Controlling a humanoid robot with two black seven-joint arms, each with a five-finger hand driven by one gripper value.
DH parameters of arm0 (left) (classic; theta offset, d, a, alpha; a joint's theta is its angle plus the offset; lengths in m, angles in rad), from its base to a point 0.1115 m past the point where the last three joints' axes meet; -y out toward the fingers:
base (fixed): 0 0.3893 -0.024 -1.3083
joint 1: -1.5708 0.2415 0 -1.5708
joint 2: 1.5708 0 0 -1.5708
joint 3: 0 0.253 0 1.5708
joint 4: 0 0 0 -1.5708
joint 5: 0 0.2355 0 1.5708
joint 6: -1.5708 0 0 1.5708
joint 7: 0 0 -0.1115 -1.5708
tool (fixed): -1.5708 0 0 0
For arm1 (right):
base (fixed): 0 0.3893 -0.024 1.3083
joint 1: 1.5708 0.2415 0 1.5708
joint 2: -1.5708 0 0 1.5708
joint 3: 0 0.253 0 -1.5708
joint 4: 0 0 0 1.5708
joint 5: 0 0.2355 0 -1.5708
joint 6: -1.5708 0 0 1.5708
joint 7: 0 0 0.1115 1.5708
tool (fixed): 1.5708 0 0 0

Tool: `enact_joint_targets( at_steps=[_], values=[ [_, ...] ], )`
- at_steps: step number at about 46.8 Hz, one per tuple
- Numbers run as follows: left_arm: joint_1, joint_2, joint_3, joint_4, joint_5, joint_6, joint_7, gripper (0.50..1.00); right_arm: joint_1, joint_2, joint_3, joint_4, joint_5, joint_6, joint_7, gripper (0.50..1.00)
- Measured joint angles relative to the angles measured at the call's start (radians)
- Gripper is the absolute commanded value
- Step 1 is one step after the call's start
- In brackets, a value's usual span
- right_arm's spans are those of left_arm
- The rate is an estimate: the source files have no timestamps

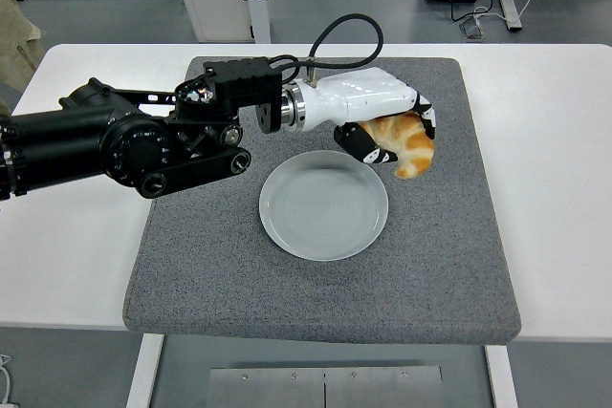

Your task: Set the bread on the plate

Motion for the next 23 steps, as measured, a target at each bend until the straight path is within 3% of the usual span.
enact_joint_targets(
  at_steps=[23],
  values=[
    [0.108, 0.035, 0.040, -0.006, 0.057, 0.034, 0.000, 0.500, 0.000, 0.000, 0.000, 0.000, 0.000, 0.000, 0.000, 1.000]
  ],
)
